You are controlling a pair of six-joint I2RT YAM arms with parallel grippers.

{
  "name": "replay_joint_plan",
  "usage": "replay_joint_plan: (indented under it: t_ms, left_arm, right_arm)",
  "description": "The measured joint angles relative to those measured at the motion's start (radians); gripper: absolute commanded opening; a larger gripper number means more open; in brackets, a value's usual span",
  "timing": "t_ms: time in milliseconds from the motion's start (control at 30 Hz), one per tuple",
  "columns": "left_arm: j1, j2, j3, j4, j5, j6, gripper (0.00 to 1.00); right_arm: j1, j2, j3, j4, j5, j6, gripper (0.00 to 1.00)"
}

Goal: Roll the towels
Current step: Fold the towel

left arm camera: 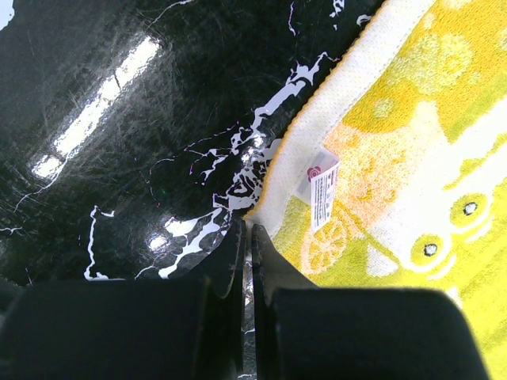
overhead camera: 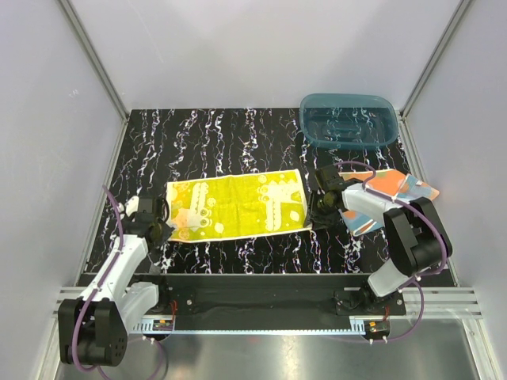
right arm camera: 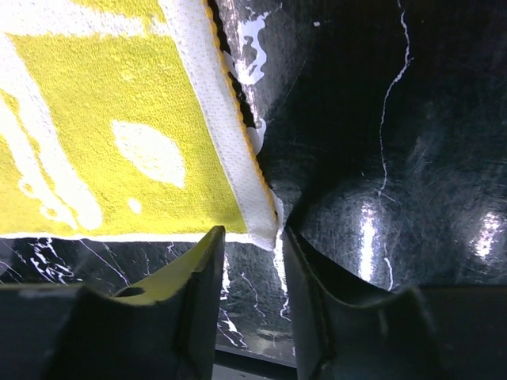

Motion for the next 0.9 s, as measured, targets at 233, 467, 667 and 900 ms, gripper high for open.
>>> replay_joint_plan:
  t_ms: [233, 467, 667, 900]
  left_arm:
    - [0.000, 0.000, 0.000, 0.005, 0.009, 0.004, 0.00]
    - [0.000, 0.024, 0.000, 0.032, 0.061, 0.023, 0.00]
    - [-0.005, 0.039, 0.006, 0.040, 0.133, 0.044, 0.00]
    - [-0.039, 0.050, 0.076, -0.002, 0.203, 0.053, 0.00]
  right_arm:
    - [0.000, 0.016, 0.000, 0.023, -0.023, 0.008, 0.07]
    - [-0.002, -0.023, -0.034, 0.037, -0.007, 0.021, 0.00]
    - [-0.031, -0.222, -0.095, -0.033, 0.069, 0.065, 0.00]
    - [-0.037, -0.440, -0.135, -0.120, 0.093, 0.139, 0.00]
